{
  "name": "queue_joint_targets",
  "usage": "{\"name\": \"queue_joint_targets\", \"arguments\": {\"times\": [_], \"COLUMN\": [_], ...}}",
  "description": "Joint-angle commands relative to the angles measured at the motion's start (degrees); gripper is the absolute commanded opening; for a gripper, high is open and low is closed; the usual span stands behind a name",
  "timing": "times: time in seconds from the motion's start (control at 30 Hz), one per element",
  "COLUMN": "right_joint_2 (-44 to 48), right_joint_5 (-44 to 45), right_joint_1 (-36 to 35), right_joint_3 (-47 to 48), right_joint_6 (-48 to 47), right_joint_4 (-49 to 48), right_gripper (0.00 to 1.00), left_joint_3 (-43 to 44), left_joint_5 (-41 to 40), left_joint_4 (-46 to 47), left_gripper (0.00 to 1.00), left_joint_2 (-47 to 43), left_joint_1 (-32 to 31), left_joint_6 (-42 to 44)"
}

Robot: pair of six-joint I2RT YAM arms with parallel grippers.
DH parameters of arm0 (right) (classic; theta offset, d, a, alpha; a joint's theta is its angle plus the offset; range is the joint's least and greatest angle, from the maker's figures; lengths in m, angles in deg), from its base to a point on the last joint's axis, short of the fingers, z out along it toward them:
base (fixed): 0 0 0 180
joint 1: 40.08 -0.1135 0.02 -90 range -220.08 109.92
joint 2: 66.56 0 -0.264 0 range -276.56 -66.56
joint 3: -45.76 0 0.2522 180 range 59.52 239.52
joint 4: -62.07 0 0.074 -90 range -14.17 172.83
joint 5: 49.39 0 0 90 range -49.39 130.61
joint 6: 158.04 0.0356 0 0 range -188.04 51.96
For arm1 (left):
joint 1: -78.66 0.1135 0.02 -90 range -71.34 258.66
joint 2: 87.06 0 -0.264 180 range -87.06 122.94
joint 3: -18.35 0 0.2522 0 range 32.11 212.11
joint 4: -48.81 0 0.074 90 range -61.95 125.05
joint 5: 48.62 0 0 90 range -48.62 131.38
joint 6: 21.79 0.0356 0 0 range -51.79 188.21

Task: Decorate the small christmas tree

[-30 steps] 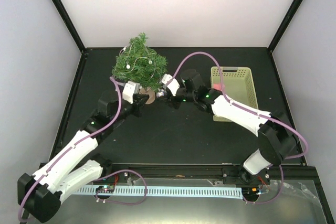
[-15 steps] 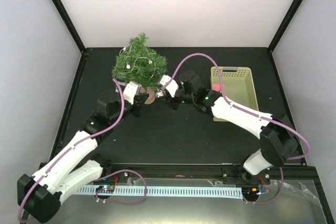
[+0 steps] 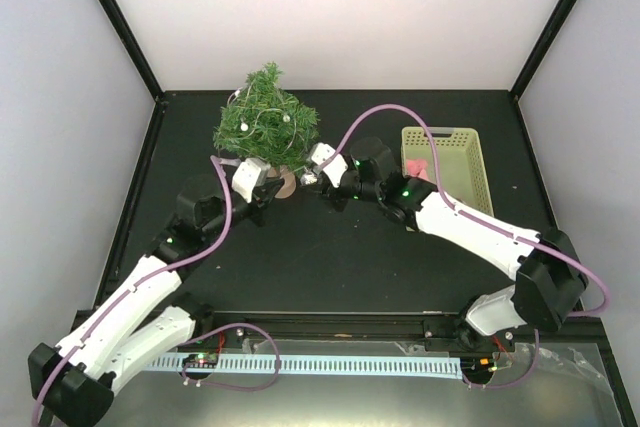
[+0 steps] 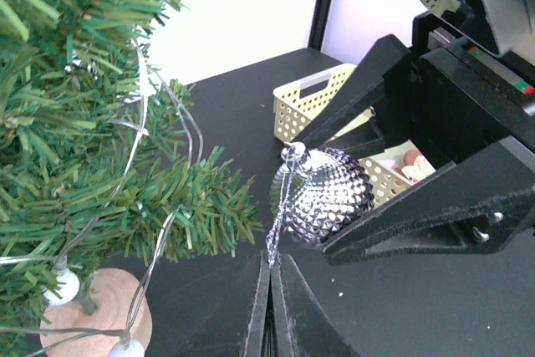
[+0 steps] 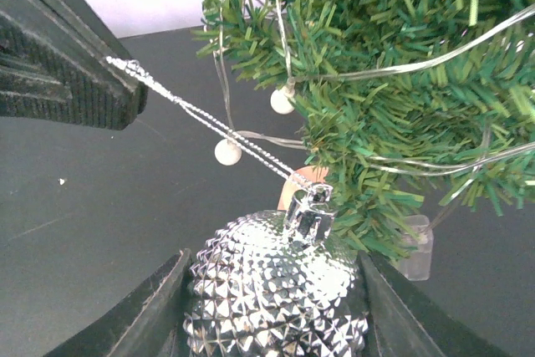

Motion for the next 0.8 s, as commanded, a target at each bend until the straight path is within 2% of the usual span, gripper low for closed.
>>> {"name": "queue_joint_targets", "arguments": {"times": [0.0, 0.43, 0.77], "right_joint_2": [2.17, -3.31, -6.86], "right_joint_5": [1.68, 8.91, 11.34], "right_joint_1": [-0.29, -0.31, -0.38], "right_joint_3": [-0.76, 2.27, 4.67], "right_joint_6": [0.18, -4.11, -6.37], "right_joint_4": [-1.11, -3.08, -2.43], "right_gripper": [0.38, 0.4, 0.4], "left_joint_3": [1.42, 3.96, 5.94], "left_joint_5": [2.94, -2.68, -5.02], "left_joint_4": [2.5, 1.88, 0.22], "left_gripper": [0.02, 0.02, 0.02], "left_joint_2": [-1.6, 3.72, 7.7], "left_joint_1": [0.28, 0.24, 0.27], "left_joint_6": [3.32, 6.57, 8.23]}}
